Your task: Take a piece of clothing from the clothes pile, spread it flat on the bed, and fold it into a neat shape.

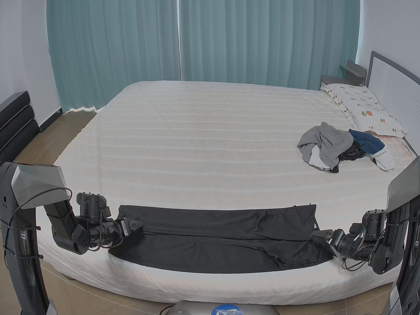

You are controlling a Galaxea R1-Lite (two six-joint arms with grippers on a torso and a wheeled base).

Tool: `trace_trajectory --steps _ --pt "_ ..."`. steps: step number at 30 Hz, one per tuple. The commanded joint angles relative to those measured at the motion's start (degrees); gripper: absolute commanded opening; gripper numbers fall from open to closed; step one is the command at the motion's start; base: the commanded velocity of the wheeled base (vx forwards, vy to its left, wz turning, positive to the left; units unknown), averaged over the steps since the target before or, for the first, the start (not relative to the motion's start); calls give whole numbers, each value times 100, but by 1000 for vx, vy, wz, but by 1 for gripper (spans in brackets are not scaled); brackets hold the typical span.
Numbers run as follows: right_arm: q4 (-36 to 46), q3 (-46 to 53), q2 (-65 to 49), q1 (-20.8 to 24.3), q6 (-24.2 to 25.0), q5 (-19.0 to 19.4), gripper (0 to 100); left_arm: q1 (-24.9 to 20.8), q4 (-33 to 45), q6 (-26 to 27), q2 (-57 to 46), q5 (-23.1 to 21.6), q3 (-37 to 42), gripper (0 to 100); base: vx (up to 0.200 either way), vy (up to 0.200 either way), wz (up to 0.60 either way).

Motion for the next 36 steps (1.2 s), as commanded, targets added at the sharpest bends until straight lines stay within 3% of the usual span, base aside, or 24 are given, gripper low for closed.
trace_trajectory --steps 1,17,24,30,36 --pt "-93 45 -22 -9 -2 3 100 -17 -5 -21 28 -1 2 0 0 0 0" --pt "-93 89 39 -79 -2 47 100 18 -365 -39 -7 51 274 0 0 0 0" --pt "-102 45 101 -220 200 328 100 9 -365 -197 -16 69 239 0 0 0 0" --pt "-102 54 101 -220 252 337 100 -8 -374 -337 -43 69 204 0 -200 0 0" --pt "-102 54 101 -211 252 337 100 -8 -831 -522 1 95 169 0 0 0 0"
